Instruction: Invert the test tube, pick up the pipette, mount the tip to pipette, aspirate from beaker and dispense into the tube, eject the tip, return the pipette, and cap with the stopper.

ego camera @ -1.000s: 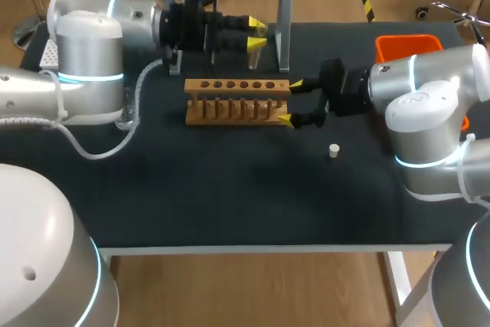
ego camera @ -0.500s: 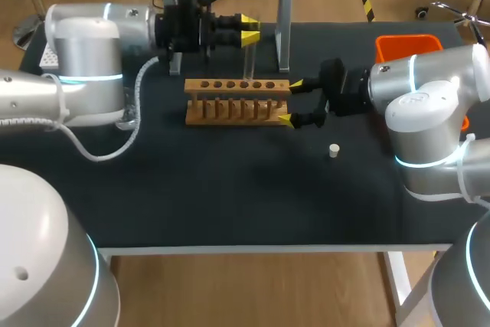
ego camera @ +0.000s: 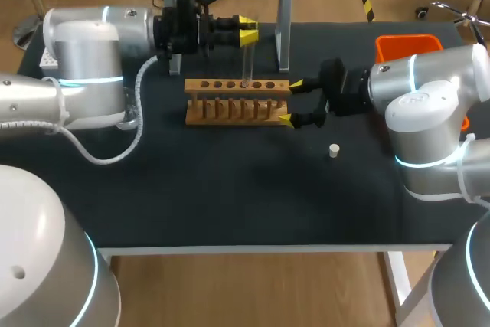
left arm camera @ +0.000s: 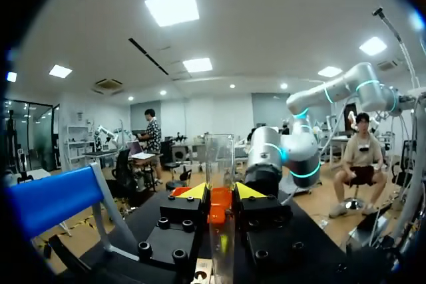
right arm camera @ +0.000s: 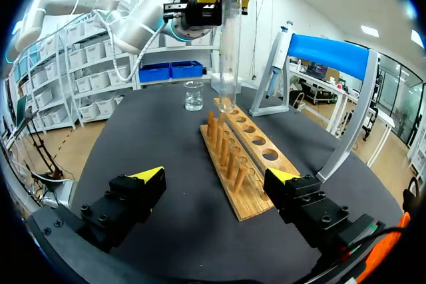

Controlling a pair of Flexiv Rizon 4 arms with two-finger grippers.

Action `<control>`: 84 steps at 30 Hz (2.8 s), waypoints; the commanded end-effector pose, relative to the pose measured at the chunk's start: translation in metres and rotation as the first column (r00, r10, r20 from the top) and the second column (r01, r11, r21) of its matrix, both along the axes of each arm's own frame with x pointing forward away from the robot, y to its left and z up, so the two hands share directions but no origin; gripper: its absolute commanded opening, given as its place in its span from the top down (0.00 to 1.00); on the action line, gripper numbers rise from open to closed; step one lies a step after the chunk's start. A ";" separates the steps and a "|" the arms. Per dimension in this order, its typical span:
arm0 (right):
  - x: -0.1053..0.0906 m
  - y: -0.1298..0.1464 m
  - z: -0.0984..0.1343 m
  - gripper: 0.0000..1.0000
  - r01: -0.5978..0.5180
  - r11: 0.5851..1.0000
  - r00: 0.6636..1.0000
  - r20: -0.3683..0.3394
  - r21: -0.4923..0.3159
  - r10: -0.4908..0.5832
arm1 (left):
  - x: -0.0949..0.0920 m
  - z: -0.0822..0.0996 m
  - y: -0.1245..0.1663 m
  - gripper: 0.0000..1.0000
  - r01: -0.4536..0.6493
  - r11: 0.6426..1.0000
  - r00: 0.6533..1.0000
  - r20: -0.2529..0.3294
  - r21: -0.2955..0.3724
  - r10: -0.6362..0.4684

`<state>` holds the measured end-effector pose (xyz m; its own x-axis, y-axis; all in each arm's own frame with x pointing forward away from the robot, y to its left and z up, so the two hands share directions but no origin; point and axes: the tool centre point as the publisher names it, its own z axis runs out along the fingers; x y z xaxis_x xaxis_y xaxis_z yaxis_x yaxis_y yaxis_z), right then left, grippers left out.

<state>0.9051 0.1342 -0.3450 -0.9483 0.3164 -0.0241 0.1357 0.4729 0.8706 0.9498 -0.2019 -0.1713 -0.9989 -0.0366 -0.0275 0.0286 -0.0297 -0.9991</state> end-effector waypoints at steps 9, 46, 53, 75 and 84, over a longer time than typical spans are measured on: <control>0.000 -0.001 0.000 0.00 -0.002 1.000 1.000 0.000 0.001 0.002 | 0.028 -0.007 0.010 1.00 -0.079 0.995 0.993 -0.097 -0.063 0.072; 0.000 -0.001 0.000 0.00 -0.002 1.000 1.000 0.000 0.001 0.002 | 0.045 -0.036 0.018 1.00 -0.063 0.996 0.998 0.022 -0.066 0.065; 0.000 -0.001 0.000 0.00 -0.002 1.000 1.000 0.000 0.001 0.002 | 0.044 -0.040 0.020 1.00 -0.071 0.994 0.995 0.059 -0.080 0.076; 0.000 -0.001 0.000 0.00 -0.002 1.000 1.000 0.000 0.001 0.002 | 0.041 -0.045 0.019 1.00 -0.058 0.998 0.998 0.031 0.022 0.057; 0.000 -0.001 0.000 0.00 -0.002 1.000 1.000 0.000 0.001 0.002 | 0.039 -0.048 0.018 1.00 -0.047 0.989 0.999 0.003 0.143 0.047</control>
